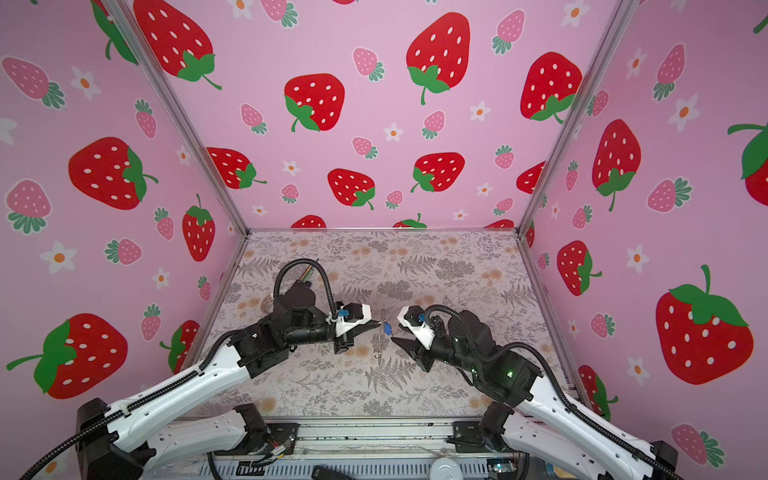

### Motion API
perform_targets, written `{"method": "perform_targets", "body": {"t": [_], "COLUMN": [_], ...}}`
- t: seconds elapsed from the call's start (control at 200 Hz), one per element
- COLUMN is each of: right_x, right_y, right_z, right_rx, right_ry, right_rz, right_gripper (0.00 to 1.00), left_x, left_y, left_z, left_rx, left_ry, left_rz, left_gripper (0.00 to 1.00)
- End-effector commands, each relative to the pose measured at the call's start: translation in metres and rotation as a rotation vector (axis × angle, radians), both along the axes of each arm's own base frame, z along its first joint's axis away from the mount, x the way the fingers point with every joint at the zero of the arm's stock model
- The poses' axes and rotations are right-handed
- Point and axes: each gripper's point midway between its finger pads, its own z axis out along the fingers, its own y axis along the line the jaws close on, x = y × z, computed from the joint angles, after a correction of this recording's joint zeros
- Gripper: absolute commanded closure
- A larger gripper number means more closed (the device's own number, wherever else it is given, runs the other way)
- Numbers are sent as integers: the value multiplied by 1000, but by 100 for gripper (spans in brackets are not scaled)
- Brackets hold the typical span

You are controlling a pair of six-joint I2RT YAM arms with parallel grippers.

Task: Put the keys on the keyring

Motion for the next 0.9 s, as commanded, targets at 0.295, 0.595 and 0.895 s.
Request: {"method": "perform_targets", "body": {"t": [0.295,0.595,0.895], "right_x": [13,20,17], "right_y": [18,16,25], "right_z": [24,27,19], "right_rx": [101,101,65], "right_ry": [-59,-85,-87], "right_rz": [-9,-43,5], "right_gripper": [58,79,96], "left_x": [-2,-2,6], "left_y": [-3,-3,-5], "left_z": [33,37,51], "left_rx": [-139,-157,-205], "left_ry": [-15,-13,-14], "left_rz": [-9,-11,26], "left_gripper": [100,100,100]}}
